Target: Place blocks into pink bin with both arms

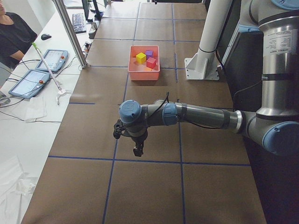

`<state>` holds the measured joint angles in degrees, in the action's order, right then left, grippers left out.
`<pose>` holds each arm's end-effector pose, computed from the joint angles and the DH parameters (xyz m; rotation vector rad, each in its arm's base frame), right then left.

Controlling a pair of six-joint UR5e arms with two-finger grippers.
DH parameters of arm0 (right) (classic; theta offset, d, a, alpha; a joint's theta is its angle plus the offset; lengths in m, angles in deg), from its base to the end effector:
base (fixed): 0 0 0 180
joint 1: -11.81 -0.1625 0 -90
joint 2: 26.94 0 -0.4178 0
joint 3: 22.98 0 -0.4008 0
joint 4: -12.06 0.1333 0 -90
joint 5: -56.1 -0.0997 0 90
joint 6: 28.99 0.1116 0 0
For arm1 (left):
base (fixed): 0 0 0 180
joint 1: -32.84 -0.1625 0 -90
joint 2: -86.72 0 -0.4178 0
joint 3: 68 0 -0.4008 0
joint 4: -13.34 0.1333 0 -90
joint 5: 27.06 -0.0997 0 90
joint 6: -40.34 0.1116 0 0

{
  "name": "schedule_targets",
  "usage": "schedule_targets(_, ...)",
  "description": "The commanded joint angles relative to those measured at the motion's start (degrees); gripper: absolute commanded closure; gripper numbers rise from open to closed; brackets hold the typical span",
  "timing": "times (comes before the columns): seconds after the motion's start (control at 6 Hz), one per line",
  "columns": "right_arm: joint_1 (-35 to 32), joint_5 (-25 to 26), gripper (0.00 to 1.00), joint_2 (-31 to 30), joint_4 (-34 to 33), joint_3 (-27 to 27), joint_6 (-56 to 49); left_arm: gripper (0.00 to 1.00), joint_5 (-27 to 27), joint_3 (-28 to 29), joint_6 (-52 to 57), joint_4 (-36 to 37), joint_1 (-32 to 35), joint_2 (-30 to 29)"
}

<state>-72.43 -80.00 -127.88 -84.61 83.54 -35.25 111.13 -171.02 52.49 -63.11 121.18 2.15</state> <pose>0.0107 -0.4210 0.6130 -0.0145 -0.8059 -0.1907 -0.0371 -0.4505 0.6098 -0.0206 0.8469 0.1827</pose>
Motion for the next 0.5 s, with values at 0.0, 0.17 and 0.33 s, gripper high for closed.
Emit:
schedule_targets(0.0, -2.0, 0.1, 0.00, 0.0, -0.1, -1.1, -1.0, 0.00, 0.1, -0.1, 0.1, 0.0, 0.0, -0.2)
schedule_targets(0.17, -2.0, 1.2, 0.00, 0.0, -0.1, -1.1, -1.1, 0.00, 0.0, 0.3, 0.2, 0.0, -0.1, -0.5)
schedule_targets(0.33, -2.0, 1.4, 0.00, 0.1, 0.0, -1.1, -1.1, 0.00, 0.0, -0.2, 0.3, 0.1, 0.0, -0.3)
